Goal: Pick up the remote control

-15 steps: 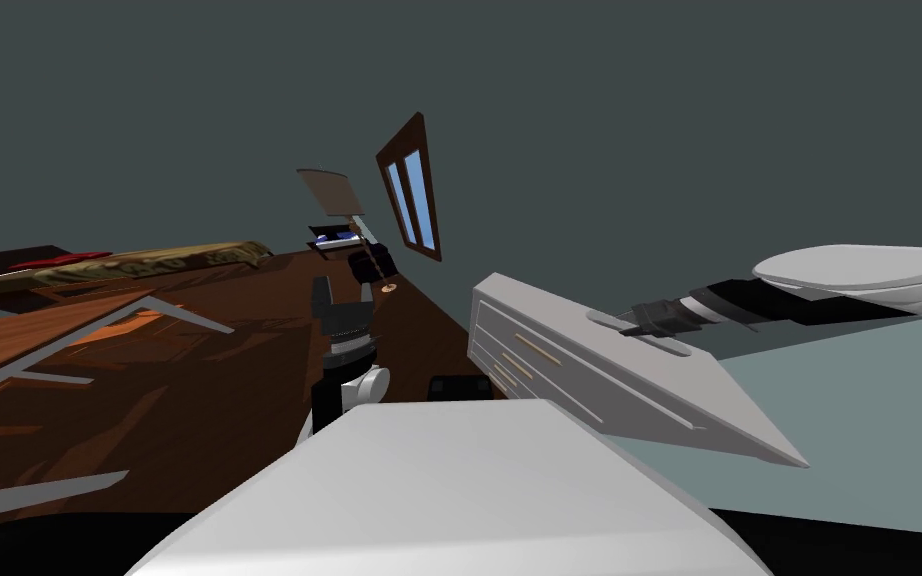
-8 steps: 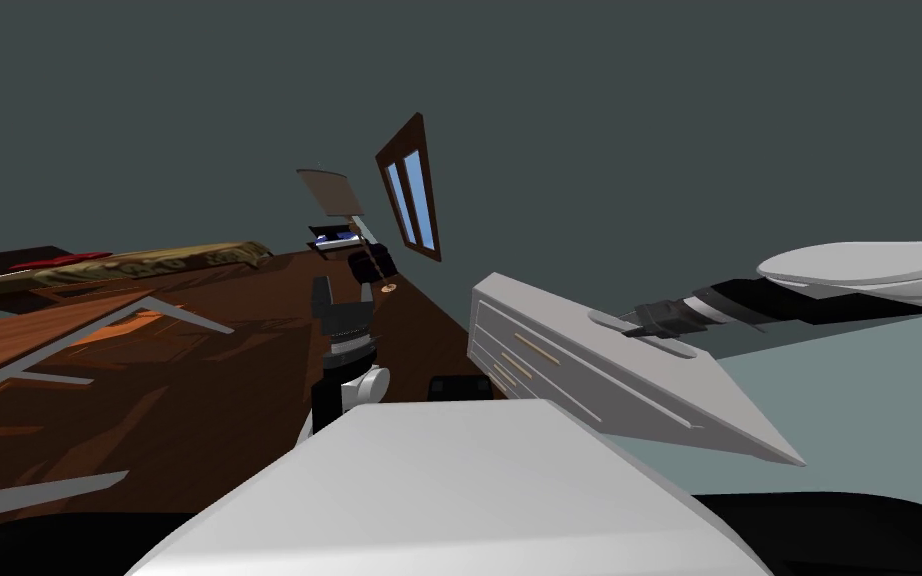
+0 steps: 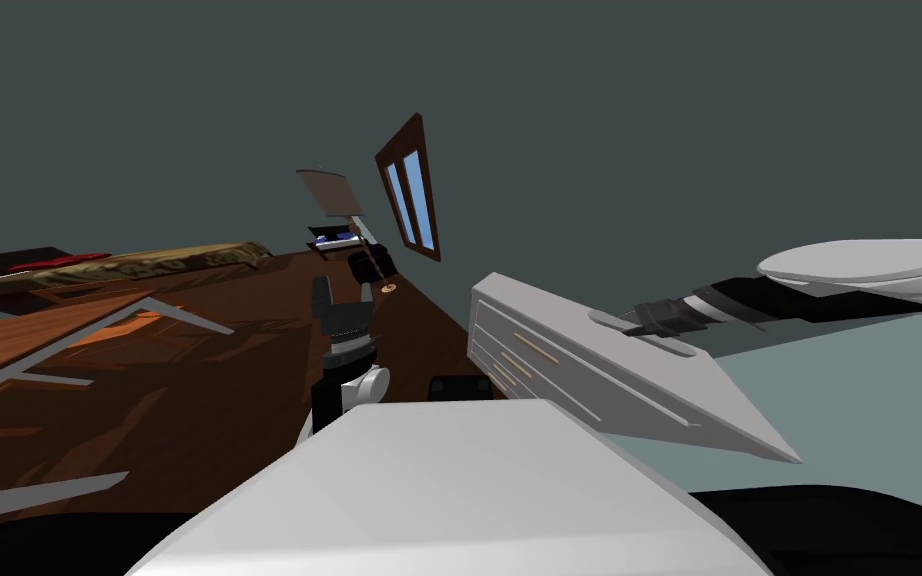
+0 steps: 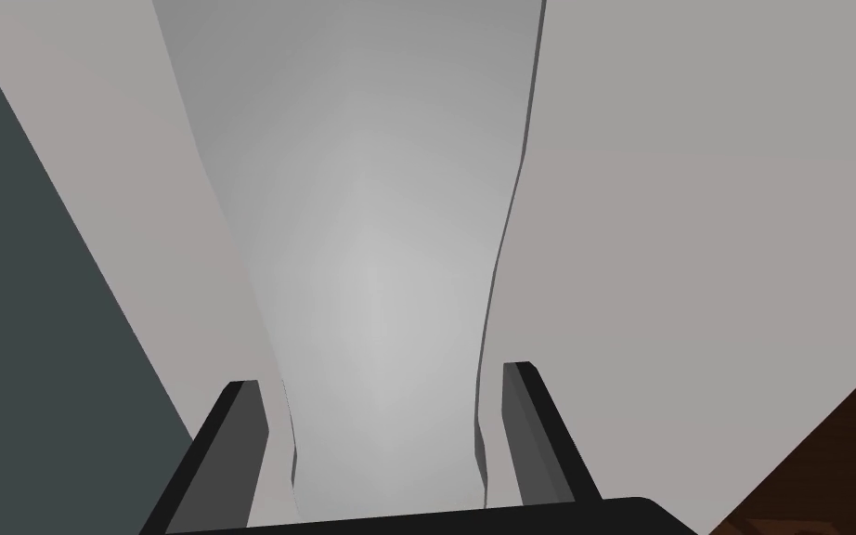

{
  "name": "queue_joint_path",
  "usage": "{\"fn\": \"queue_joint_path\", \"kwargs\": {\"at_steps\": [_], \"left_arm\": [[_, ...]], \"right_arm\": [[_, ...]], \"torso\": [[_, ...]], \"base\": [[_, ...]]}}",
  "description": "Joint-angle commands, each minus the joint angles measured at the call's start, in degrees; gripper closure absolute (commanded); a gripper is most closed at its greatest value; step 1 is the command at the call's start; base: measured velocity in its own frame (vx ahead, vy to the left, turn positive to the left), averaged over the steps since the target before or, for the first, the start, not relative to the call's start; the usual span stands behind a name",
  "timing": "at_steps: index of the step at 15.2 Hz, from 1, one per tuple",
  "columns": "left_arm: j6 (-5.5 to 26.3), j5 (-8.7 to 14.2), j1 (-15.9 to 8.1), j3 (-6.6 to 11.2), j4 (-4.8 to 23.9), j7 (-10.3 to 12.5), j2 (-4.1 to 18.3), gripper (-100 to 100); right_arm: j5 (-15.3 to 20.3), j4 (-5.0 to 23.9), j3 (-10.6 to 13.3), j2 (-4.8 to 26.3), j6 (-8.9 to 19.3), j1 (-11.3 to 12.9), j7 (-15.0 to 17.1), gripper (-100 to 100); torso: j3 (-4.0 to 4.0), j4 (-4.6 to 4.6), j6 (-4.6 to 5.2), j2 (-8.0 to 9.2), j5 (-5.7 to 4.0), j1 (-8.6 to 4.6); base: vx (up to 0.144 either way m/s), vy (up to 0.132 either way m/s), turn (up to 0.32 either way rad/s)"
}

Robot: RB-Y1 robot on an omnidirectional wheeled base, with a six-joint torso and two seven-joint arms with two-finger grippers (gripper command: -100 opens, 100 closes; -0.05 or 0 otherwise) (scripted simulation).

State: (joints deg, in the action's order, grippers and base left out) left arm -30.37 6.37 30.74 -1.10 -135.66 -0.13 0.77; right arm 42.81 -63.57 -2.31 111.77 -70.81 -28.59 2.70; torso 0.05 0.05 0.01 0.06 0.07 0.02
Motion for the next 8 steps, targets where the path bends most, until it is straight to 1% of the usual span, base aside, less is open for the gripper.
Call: {"fn": "queue_joint_path", "kwargs": {"at_steps": [1,2,3,4,7,8], "left_arm": [[0.0,0.0,0.0,0.0,0.0,0.0,0.0,0],[0.0,0.0,0.0,0.0,0.0,0.0,0.0,0],[0.0,0.0,0.0,0.0,0.0,0.0,0.0,0],[0.0,0.0,0.0,0.0,0.0,0.0,0.0,0],[0.0,0.0,0.0,0.0,0.0,0.0,0.0,0],[0.0,0.0,0.0,0.0,0.0,0.0,0.0,0]], "right_arm": [[-2.71,0.03,-2.62,1.83,0.65,-2.86,-0.91,100],[-4.68,0.04,-4.81,3.09,1.18,-7.18,-1.57,100],[-6.64,0.05,-6.99,4.34,1.7,-10.3,-2.24,100],[-6.64,0.05,-6.99,4.34,1.7,-12.23,-2.24,100],[-6.64,0.05,-6.99,4.34,1.7,-12.23,-2.24,100],[-5.75,-0.31,-6.62,3.92,1.61,-11.0,-1.71,100]], "torso": [[0.0,0.0,0.0,0.0,0.0,0.0],[0.0,0.02,-0.04,-0.02,0.04,0.03],[0.01,0.03,-0.06,-0.01,0.05,0.03],[0.01,0.03,-0.08,0.0,0.05,0.03],[0.02,0.01,-0.03,0.03,0.02,0.01],[0.02,0.01,-0.02,0.03,0.03,0.03]], "base": [[-0.007,-0.009,-0.02],[-0.01,-0.015,-0.008],[-0.009,-0.018,-0.006],[-0.004,-0.016,0.009],[0.0,-0.003,0.003],[0.0,0.0,0.0]]}}
